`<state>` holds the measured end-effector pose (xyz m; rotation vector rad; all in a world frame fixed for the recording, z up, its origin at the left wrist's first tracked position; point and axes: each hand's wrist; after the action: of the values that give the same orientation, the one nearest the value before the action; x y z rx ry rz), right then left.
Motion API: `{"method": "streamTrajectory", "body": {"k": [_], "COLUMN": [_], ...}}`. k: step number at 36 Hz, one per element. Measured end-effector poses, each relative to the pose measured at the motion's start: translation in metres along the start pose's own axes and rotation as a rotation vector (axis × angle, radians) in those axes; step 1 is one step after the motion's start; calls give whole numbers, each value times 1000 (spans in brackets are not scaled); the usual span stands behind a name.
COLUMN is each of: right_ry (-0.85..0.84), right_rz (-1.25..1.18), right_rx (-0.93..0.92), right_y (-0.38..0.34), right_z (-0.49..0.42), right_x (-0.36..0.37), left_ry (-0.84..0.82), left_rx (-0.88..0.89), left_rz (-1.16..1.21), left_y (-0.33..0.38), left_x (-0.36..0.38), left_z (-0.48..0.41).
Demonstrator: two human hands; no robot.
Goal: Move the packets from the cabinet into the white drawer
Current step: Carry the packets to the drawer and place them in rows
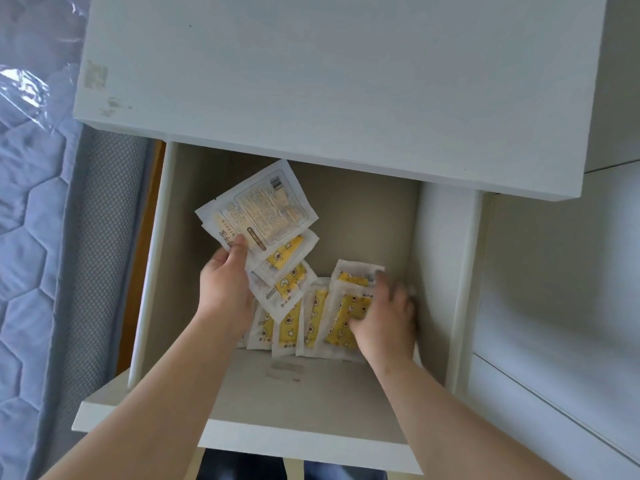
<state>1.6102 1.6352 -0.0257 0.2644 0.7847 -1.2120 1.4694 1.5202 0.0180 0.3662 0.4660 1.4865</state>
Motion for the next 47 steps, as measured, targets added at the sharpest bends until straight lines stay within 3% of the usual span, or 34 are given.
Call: {"method": "streamTrajectory", "body": {"k": [3, 7, 15, 17, 18, 20, 22, 23, 27, 34, 39, 43, 47], "right_ry": [-65, -201, -237, -142, -65, 7, -96, -153, -295, -87, -51, -169, -292], "right_rz": [98, 110, -41, -96, -170, -548, -922, -969, -993, -825, -785, -614, -763], "right_rx": [-164, -181, -213, -205, -178, -55, 53, 48, 18, 6, 31, 1, 118], "right_y": [-13, -16, -6, -10, -12, -23, -36, -40, -49, -32, -17, -8, 0], "right_z": [-14, -31, -20, -20, -20, -16, -14, -13, -15, -10, -1, 2, -1], "right_x": [-5, -2, 13, 9, 6, -7, -24, -30, -44, -39, -38, -40, -43], "left_ry": [-24, -8, -6, -13, -21, -46, -93, -115, -188, -151, -126, -162, -254], "left_rx": [8, -12, -54, -57, -59, -70, -81, -85, -87, -83, -48, -40, -24], "left_rz": [-14, -34, -98, -119, -127, -148, -209, -250, -392, -344, -415, -531, -711], "left_y": [-3, -7, -14, -15, -15, -15, -14, -14, -14, -16, -22, -28, -42], "left_x": [-1, -2, -6, -5, -5, -4, -4, -3, -2, 2, 14, 22, 34], "left_z": [-1, -3, -4, -2, -1, 2, 5, 6, 10, 15, 13, 10, 8]}}
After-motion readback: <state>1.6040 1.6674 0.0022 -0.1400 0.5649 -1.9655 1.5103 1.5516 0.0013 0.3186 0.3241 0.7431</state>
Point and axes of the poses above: each hand's wrist, its own z-axis away from the middle knuckle, its own x-axis out of the palm, y = z × x, and after that the axes turned 7 degrees about -z, right-handed
